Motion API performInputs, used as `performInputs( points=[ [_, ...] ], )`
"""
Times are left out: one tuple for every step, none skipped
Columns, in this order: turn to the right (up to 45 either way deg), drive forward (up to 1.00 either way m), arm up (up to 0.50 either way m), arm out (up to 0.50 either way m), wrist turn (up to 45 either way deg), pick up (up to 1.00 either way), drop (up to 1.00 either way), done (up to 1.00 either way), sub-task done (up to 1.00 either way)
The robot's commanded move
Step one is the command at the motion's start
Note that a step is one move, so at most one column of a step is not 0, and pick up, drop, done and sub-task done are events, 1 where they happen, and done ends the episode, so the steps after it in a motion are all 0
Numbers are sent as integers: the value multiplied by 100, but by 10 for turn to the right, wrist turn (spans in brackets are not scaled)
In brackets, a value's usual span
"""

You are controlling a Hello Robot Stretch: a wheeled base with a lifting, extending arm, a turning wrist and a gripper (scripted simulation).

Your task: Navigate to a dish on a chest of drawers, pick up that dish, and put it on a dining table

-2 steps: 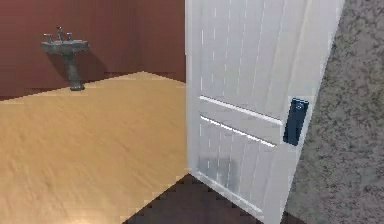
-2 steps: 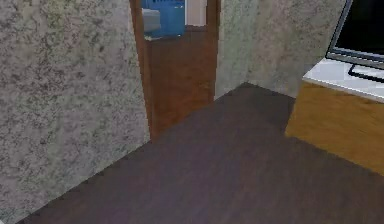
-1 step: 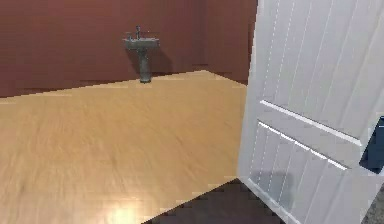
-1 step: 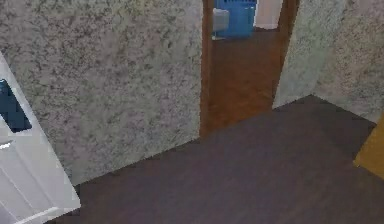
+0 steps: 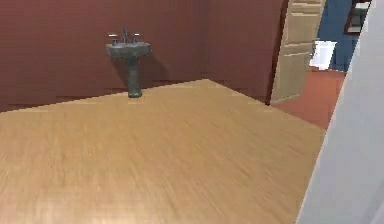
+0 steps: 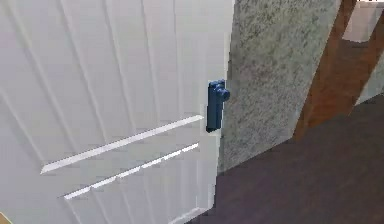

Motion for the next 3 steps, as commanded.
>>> performInputs(
  points=[
    [0, 100, 0, 0, 0, 0, 0, 0, 0],
    [-210, 0, 0, 0, 0, 0, 0, 0, 0],
    [0, 10, 0, 0, 0, 0, 0, 0, 0]
  ],
)
